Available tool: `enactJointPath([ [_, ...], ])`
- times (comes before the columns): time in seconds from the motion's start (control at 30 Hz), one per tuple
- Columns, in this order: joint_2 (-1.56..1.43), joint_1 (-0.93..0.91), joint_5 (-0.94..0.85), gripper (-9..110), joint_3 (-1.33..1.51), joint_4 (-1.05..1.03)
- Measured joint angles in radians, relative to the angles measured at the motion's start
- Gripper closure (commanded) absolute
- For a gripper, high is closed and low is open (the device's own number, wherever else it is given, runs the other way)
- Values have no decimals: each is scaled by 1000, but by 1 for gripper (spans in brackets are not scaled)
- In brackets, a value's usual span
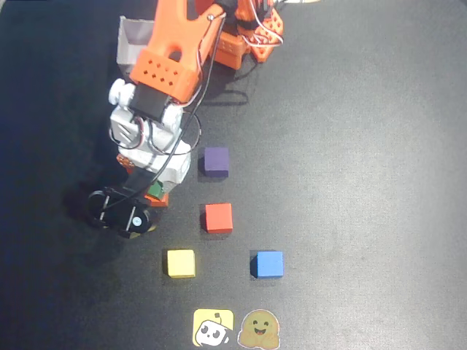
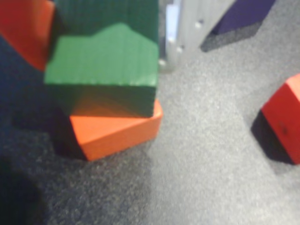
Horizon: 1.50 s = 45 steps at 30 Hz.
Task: Put the green cube on top of the orange cube.
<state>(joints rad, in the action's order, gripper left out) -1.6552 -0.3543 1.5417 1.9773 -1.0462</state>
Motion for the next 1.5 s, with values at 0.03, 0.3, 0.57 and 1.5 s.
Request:
enactJointPath([
  [0.03,2,0,3,95,0,0],
  [0.3,6,0,20,90,-2,0],
  [0.57,12,0,32,87,-18,2],
  [1.5,12,28,74,79,-40,8],
])
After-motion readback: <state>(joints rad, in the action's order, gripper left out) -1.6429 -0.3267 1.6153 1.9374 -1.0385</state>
